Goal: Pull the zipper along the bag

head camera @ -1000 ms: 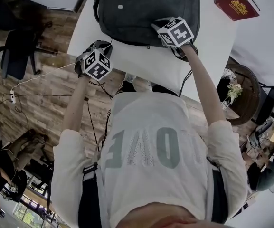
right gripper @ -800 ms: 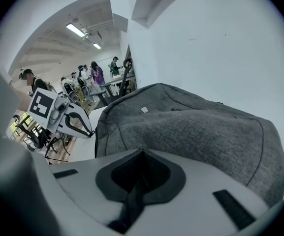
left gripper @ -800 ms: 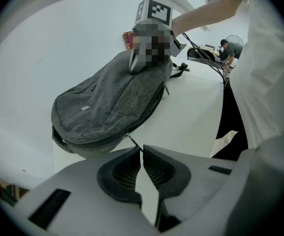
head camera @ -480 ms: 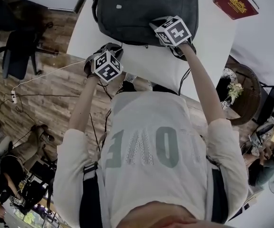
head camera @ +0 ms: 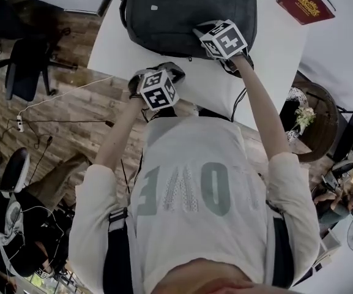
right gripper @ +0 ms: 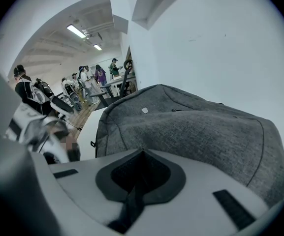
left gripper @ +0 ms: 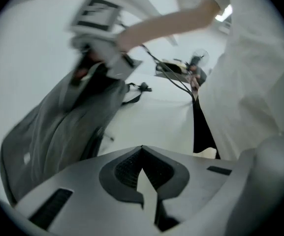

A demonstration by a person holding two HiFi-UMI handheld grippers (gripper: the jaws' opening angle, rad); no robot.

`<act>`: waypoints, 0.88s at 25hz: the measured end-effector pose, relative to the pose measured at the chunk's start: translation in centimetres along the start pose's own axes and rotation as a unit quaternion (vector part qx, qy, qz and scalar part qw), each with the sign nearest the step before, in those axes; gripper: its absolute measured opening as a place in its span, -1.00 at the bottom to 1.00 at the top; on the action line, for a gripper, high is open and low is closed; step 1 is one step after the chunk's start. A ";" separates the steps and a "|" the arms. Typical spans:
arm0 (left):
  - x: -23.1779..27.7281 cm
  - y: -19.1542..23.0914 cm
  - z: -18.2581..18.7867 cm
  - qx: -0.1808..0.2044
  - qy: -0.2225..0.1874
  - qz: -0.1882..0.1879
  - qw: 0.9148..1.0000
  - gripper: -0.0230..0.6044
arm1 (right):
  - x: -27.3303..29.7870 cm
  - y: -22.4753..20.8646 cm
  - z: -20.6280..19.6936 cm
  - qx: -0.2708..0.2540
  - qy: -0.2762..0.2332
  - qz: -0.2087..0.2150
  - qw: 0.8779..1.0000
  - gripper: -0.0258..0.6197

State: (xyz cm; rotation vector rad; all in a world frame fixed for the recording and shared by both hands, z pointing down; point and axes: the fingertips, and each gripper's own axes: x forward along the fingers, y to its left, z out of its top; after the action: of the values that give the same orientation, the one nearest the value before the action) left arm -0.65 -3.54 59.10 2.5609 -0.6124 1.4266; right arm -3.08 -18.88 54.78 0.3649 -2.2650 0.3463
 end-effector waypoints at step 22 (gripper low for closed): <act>-3.2 8.1 -6.9 -0.256 0.019 0.258 0.931 -0.36 | 0.0 0.1 0.0 -0.008 -0.008 -0.006 1.000 -0.84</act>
State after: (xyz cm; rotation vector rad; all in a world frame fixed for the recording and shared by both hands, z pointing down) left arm -10.90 -7.82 59.52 2.0312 -1.5084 1.2103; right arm -3.12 -18.80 54.74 0.3727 -2.2784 0.3202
